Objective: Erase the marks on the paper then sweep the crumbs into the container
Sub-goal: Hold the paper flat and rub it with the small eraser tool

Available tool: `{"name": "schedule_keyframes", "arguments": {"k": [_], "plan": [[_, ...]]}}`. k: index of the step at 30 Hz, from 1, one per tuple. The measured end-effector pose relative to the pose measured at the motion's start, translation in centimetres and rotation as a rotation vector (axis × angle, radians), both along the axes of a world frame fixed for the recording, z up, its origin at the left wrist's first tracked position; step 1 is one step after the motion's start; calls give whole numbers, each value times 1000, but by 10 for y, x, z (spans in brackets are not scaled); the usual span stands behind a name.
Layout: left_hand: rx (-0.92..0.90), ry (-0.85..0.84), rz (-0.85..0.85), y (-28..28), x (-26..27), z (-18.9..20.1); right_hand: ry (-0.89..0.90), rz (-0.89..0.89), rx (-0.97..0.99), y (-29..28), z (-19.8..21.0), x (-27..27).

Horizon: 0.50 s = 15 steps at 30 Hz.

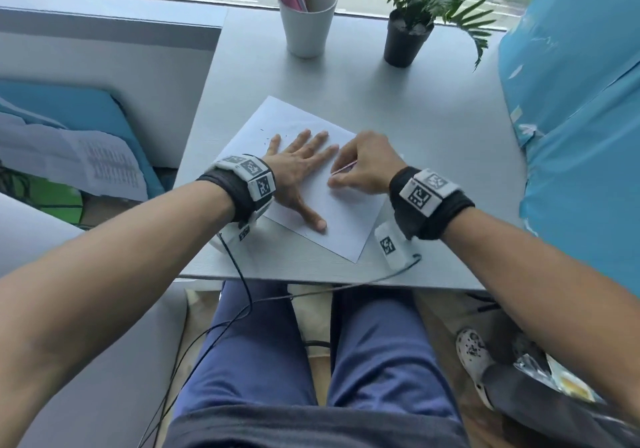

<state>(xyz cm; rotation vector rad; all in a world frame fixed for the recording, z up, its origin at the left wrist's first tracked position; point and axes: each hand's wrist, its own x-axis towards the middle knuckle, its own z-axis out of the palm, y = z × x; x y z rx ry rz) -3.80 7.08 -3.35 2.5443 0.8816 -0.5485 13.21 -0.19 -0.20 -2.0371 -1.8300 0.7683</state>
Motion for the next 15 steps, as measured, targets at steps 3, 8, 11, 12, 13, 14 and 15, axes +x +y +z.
{"name": "schedule_keyframes", "arguments": {"k": [3,8,11,12,13,14,15], "plan": [[2,9,-10,2,-2,0,12,106,-70,-11,1,-8],[23,-11,-24,0,0,-2,-15,-213,79,27,10,37],[55,-30,-44,0,-5,-4,35,-188,-31,15,7,45],[50,-39,-45,0,-7,-3,4,-178,-90,9,4,49],[45,-43,-52,1,-7,-2,-25,-183,-121,4,1,52],[44,-34,-61,3,-9,-1,-34,-196,-126,1,-2,55],[48,-14,-59,6,-11,1,-30,-203,-121,-1,-4,56]]}}
